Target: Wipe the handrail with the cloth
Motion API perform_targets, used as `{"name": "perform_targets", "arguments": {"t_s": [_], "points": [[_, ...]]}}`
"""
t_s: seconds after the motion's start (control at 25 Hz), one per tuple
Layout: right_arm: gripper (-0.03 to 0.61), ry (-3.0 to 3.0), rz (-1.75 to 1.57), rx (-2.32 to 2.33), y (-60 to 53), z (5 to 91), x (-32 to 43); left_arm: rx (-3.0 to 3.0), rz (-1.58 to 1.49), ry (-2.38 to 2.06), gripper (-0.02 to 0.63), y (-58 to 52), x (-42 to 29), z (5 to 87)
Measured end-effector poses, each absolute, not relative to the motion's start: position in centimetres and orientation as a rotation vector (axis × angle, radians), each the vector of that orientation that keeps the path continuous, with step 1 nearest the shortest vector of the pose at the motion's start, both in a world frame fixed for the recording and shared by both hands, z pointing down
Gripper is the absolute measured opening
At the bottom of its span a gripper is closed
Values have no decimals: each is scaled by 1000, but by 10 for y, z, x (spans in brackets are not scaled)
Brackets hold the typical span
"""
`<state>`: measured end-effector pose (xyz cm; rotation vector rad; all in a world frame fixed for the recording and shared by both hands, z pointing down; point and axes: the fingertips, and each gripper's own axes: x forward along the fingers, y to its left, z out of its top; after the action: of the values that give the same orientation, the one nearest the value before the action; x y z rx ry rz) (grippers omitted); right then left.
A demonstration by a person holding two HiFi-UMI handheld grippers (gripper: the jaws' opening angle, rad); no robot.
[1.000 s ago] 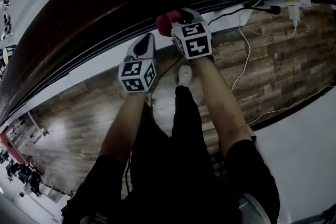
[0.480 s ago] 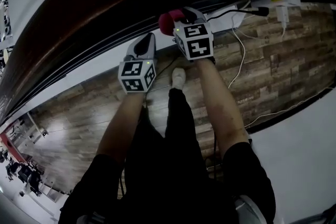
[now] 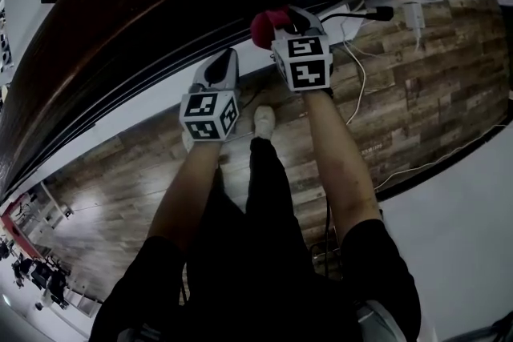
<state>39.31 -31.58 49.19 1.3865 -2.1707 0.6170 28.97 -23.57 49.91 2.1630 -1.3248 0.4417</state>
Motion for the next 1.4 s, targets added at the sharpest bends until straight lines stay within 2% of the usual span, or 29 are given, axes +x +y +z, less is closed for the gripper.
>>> {"name": "perform_targets", "arguments": {"t_s": [0.4, 0.64, 0.92, 1.2, 1.4], "points": [[55, -2095, 540, 1468, -322, 489, 430, 2169, 443, -1300, -1, -236, 310, 501], [54, -2099, 751, 1590, -326, 490, 453, 2181, 446, -1284, -2, -239, 320, 501], [54, -2067, 732, 1643, -328, 489, 469, 2190, 477, -1255, -2, -236, 324, 506], [55, -2101, 1017, 1761, -326, 494, 481, 2196, 485, -1243, 0, -231, 326, 508], [55, -2106, 1061, 1808, -325, 494, 487, 2193, 472, -1237, -1, -227, 328, 509]]}}
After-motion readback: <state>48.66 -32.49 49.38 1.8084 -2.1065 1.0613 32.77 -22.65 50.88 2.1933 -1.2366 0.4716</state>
